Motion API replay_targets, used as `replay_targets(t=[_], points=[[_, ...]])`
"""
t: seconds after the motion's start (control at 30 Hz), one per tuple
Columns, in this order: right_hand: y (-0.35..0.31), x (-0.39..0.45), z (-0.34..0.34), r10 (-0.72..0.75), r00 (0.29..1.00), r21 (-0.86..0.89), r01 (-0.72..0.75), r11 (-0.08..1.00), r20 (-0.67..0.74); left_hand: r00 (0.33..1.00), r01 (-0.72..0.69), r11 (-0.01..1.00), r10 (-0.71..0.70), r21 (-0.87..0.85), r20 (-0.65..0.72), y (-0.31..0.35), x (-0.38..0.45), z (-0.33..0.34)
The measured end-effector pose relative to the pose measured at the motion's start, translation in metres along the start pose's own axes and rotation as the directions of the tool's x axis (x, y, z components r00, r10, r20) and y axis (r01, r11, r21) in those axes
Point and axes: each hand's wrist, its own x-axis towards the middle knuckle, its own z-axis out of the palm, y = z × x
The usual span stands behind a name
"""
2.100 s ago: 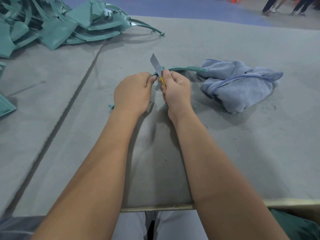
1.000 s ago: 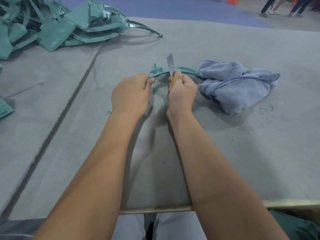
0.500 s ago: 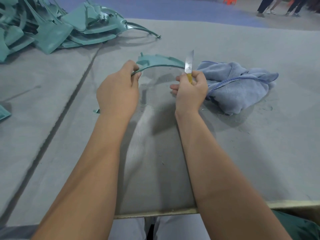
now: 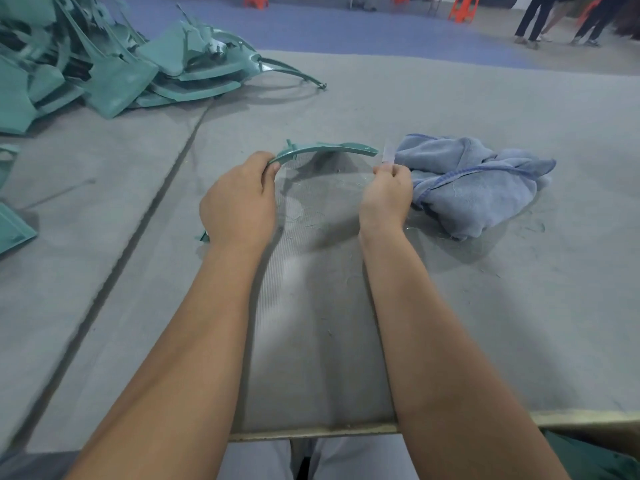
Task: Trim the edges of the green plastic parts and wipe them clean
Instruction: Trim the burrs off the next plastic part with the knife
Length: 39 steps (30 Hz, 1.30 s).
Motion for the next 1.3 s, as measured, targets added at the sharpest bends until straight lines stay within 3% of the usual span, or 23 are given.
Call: replay_targets(t=[0.3, 0.6, 0.8, 1.03, 1.13, 1.3], points=[[0.001, 0.002, -0.003, 0.000, 0.998, 0.077, -0.005, 0.997, 0.063, 1.000, 0.015, 1.000, -0.015, -0.003, -0.002, -0.002, 0.000, 0.003], [0.009, 0.012, 0.002, 0.035, 0.997, -0.026, -0.033, 0.999, 0.066, 1.000, 0.000, 1.000, 0.000, -0.002, -0.005, -0.001, 0.000, 0.002], [0.013, 0.006, 0.008, 0.006, 0.965, -0.131, 0.029, 0.991, 0.261, 0.998, -0.051, 0.998, 0.050, 0.024, 0.039, 0.004, -0.003, 0.003], [0.007, 0.017, 0.000, 0.071, 0.996, 0.103, -0.076, 0.992, 0.047, 1.000, -0.001, 1.000, 0.001, 0.013, 0.024, 0.005, -0.003, 0.001], [0.011, 0.018, 0.003, 0.040, 0.997, 0.026, -0.042, 0.999, 0.069, 1.000, 0.007, 1.000, -0.007, 0.014, 0.028, 0.005, -0.002, 0.001], [0.017, 0.007, 0.010, -0.044, 0.963, -0.160, 0.088, 0.983, 0.265, 0.998, -0.012, 1.000, 0.010, 0.029, 0.065, 0.007, -0.004, 0.002]])
